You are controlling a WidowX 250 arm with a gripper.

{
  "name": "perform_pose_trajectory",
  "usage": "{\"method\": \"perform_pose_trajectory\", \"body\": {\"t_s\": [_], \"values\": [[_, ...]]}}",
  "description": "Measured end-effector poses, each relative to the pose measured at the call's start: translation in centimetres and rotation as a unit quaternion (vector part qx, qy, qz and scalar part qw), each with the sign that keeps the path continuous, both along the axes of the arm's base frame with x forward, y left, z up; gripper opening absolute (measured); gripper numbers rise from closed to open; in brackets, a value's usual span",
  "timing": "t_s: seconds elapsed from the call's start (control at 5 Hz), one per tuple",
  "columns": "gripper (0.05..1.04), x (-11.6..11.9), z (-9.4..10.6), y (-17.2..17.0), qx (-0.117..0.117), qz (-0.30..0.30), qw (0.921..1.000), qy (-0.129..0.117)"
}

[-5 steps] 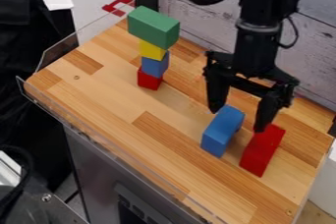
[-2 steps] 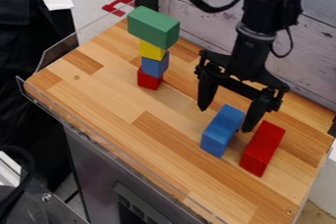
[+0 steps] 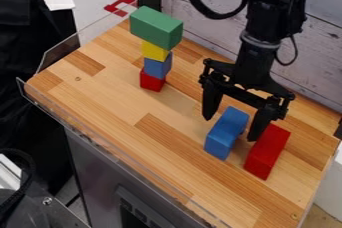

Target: Put the blue arch on top of green rectangle

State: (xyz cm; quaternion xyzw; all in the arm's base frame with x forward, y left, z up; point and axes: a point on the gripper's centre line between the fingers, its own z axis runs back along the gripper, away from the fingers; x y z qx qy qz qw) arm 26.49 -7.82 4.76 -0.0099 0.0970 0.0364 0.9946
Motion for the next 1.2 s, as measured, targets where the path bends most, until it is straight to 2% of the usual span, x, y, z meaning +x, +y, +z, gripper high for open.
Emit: {"method": "perform_pose_trajectory", "body": {"t_s": [0.6, 1.0, 1.2], "values": [[1.0, -0.6, -1.7, 0.4, -0.001, 0.02, 0.9996, 0.021], [0.964, -0.5, -2.3, 0.5, -0.007, 0.025, 0.9994, 0.021], [0.698, -0.5, -2.7, 0.3, -0.015, 0.025, 0.9995, 0.012]]}}
